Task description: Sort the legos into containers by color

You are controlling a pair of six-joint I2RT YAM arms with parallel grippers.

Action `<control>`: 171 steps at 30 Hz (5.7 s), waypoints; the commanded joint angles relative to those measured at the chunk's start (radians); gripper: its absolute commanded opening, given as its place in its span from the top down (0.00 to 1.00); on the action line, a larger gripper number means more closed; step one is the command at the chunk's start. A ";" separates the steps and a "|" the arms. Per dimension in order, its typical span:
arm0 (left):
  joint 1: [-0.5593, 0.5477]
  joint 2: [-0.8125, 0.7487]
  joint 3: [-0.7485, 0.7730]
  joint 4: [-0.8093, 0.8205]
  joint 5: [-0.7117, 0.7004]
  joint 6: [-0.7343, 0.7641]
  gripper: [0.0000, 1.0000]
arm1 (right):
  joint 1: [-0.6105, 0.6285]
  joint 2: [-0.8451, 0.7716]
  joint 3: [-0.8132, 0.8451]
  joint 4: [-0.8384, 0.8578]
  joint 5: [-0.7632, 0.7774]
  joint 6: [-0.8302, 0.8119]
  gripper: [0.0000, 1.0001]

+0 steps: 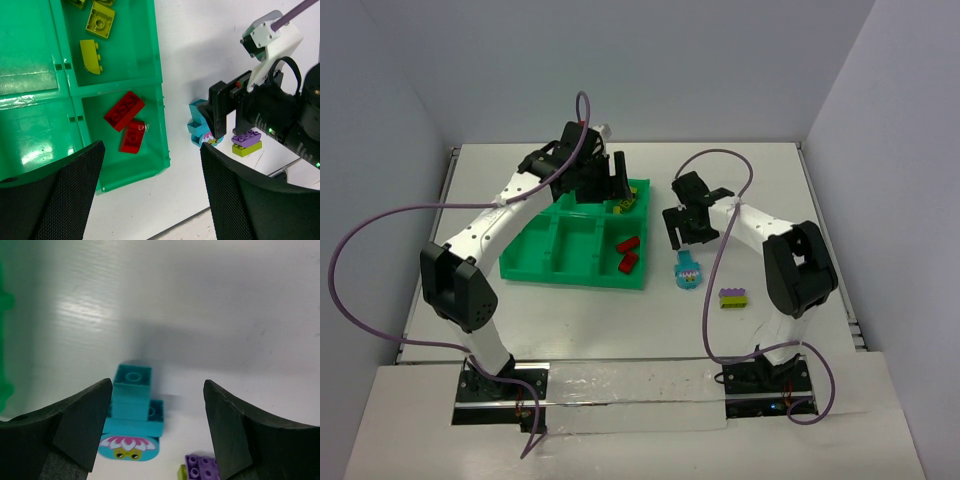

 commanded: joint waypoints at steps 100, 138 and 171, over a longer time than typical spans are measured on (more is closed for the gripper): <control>-0.081 0.207 -0.089 0.493 0.588 -0.210 1.00 | -0.080 -0.346 0.066 0.146 -0.221 0.599 1.00; -0.085 0.206 -0.108 0.434 0.481 -0.140 1.00 | -0.207 -0.499 0.087 0.025 -0.077 0.503 1.00; 0.110 -0.029 -0.002 0.335 0.489 -0.196 1.00 | -0.200 -0.334 -0.209 0.092 -0.051 0.421 0.92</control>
